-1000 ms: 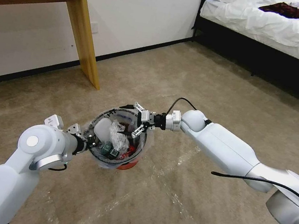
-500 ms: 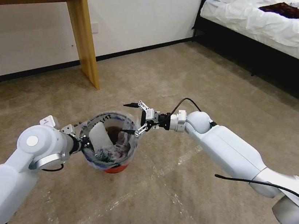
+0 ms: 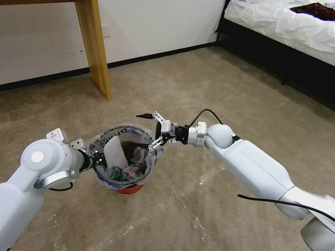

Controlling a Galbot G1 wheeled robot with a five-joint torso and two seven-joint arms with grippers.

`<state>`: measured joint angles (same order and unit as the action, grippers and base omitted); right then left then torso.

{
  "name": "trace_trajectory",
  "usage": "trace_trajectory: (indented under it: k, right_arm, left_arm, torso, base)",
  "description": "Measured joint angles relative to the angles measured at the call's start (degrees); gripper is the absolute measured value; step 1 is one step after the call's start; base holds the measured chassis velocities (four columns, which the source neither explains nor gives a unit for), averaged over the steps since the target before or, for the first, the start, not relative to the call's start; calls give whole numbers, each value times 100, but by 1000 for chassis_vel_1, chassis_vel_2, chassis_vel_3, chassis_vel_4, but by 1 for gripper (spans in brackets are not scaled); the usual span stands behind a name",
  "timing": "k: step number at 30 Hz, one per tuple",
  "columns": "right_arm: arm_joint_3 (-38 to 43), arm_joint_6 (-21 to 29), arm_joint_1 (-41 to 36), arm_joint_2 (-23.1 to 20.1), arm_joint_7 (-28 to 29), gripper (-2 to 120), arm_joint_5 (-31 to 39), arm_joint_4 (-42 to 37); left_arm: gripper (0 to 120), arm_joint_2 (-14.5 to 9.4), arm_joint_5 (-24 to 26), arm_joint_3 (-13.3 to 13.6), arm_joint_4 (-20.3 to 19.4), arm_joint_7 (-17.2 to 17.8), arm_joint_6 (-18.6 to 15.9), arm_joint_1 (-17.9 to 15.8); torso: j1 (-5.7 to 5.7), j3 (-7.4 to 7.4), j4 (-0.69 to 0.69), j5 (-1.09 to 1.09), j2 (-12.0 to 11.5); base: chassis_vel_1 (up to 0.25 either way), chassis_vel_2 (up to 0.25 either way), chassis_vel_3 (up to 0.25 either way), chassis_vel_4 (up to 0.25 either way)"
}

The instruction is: Pick up the trash bin and place the garbage on the floor into it.

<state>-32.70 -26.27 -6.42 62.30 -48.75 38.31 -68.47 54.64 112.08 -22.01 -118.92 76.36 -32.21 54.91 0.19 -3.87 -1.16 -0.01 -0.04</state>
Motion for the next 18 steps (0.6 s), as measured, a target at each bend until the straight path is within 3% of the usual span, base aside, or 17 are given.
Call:
trace_trajectory:
  k: [18]
  right_arm:
    - [68, 32, -35, -9, 89, 100, 99, 8]
  left_arm:
    - [0, -7, 25, 14, -33, -1, -2, 18]
  torso:
    - [0, 0, 0, 0, 0]
  base:
    - [0, 0, 0, 0]
